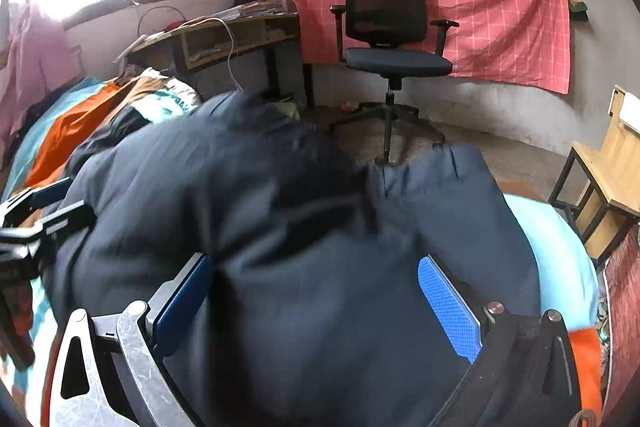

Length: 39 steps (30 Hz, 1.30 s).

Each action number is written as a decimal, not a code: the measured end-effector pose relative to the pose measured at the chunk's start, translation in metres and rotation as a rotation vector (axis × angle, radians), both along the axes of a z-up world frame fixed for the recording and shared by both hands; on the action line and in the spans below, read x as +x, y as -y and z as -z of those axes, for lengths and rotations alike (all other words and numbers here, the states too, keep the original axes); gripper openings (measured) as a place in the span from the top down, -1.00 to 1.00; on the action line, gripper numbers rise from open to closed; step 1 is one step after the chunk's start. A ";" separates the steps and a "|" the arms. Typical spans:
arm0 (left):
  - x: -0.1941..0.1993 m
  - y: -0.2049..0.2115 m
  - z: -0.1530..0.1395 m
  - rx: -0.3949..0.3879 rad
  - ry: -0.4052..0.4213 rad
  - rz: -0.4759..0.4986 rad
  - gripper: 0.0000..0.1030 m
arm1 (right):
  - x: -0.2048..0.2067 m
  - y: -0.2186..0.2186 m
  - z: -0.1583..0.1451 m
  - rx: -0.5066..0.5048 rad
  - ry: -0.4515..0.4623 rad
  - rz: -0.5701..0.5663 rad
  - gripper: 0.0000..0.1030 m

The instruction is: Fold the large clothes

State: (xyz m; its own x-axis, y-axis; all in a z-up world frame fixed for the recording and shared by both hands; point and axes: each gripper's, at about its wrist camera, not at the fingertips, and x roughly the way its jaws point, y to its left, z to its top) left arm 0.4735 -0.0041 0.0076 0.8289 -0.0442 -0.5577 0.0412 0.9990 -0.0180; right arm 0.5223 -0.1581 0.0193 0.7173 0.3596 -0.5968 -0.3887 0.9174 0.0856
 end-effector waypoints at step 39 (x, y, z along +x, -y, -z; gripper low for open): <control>0.070 -0.062 0.046 -0.104 -0.039 -0.066 -0.98 | 0.095 -0.016 0.051 0.072 -0.094 -0.020 -1.00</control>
State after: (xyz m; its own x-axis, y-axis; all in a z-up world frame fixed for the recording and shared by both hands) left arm 0.5433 0.0581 -0.0379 0.8097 -0.0495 -0.5847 -0.0277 0.9921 -0.1223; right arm 0.6173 -0.1425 -0.0316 0.6512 0.4181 -0.6333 -0.3943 0.8995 0.1884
